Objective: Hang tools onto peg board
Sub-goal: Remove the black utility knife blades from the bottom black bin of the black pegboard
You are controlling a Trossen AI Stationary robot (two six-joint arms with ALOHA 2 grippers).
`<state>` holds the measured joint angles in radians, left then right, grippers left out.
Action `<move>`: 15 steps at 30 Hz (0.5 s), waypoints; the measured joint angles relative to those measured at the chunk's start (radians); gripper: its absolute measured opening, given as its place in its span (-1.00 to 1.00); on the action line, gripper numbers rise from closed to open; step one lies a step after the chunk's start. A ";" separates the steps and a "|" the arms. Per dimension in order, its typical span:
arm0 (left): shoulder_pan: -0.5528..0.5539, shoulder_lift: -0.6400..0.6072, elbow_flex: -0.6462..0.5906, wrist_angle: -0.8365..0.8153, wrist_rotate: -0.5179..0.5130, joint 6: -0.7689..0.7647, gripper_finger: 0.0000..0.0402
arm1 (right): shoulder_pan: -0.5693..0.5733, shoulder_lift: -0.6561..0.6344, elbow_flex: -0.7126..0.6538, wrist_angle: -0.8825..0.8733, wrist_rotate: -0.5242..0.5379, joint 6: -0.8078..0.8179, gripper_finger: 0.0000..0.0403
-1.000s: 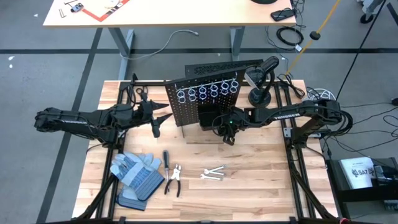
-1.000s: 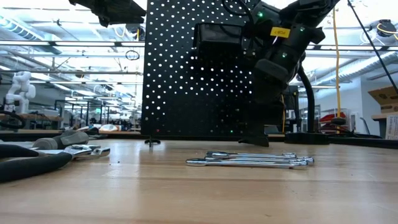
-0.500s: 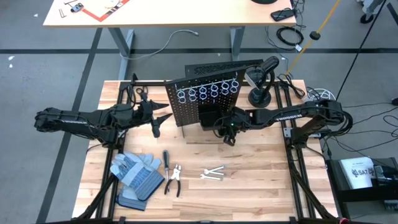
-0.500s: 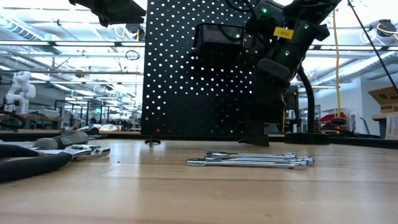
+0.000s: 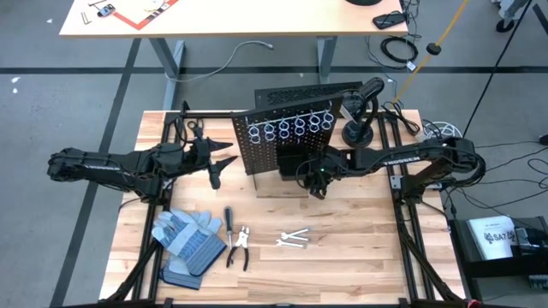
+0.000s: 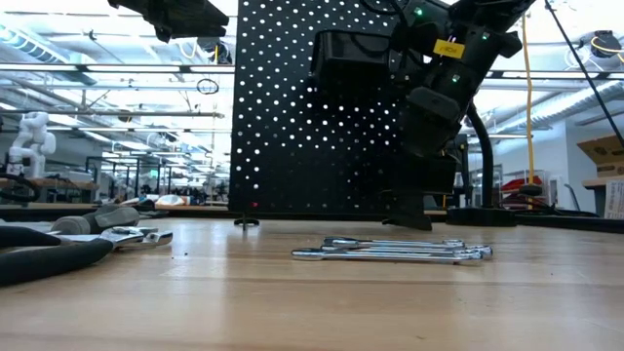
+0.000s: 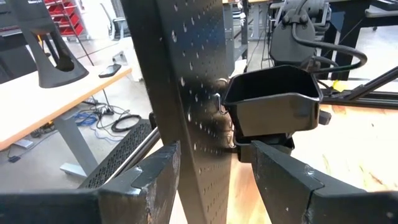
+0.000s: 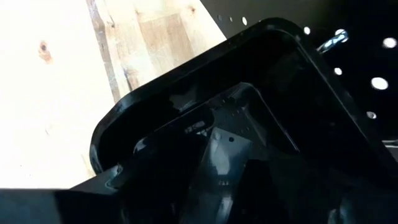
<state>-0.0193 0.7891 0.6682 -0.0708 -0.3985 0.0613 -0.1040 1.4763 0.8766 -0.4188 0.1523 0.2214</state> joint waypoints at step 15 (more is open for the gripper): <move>0.000 0.000 0.000 0.000 0.000 0.000 0.02 | -0.037 0.057 0.004 -0.007 -0.082 -0.001 0.27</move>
<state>-0.0193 0.7891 0.6682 -0.0708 -0.3983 0.0612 -0.1410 1.5329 0.8803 -0.4254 0.0707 0.2203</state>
